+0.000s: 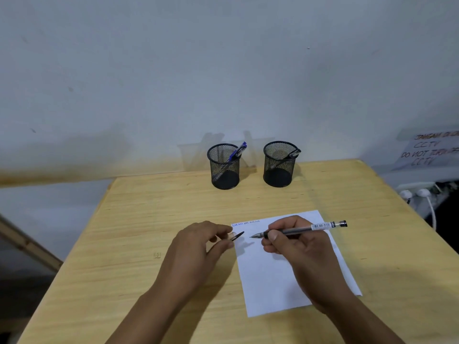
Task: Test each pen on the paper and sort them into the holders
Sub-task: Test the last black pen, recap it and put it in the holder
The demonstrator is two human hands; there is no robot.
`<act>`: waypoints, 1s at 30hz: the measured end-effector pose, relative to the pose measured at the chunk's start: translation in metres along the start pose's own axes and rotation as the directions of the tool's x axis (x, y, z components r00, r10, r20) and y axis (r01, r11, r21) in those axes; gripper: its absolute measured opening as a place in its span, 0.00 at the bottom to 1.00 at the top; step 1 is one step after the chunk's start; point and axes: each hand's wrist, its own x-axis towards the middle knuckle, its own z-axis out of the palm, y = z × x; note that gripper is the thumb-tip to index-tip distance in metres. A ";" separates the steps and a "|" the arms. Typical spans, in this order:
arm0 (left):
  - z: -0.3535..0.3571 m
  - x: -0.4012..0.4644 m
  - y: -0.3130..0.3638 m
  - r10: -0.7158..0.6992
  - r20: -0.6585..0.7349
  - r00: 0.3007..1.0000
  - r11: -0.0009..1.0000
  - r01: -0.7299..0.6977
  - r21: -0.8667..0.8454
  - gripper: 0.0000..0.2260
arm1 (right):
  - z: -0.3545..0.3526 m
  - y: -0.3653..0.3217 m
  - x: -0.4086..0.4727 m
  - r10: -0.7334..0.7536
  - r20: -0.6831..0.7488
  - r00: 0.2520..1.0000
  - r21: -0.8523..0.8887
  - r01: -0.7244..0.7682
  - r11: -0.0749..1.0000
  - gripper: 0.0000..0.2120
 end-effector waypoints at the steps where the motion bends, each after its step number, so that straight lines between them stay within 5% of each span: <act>1: 0.000 -0.001 0.003 0.023 -0.011 1.000 1.000 -0.023 0.005 0.06 | 0.000 -0.003 0.000 -0.022 0.004 1.000 -0.012 0.022 1.000 0.05; 12: 0.007 -0.017 0.018 0.112 -0.015 0.994 0.992 -0.113 -0.062 0.05 | -0.001 0.001 -0.005 -0.020 0.076 0.997 -0.234 0.037 0.971 0.06; 30: 0.023 -0.019 0.030 0.199 -0.111 0.974 0.973 -0.210 -0.097 0.05 | -0.002 0.019 -0.010 0.031 0.029 0.999 -0.110 -0.027 0.994 0.07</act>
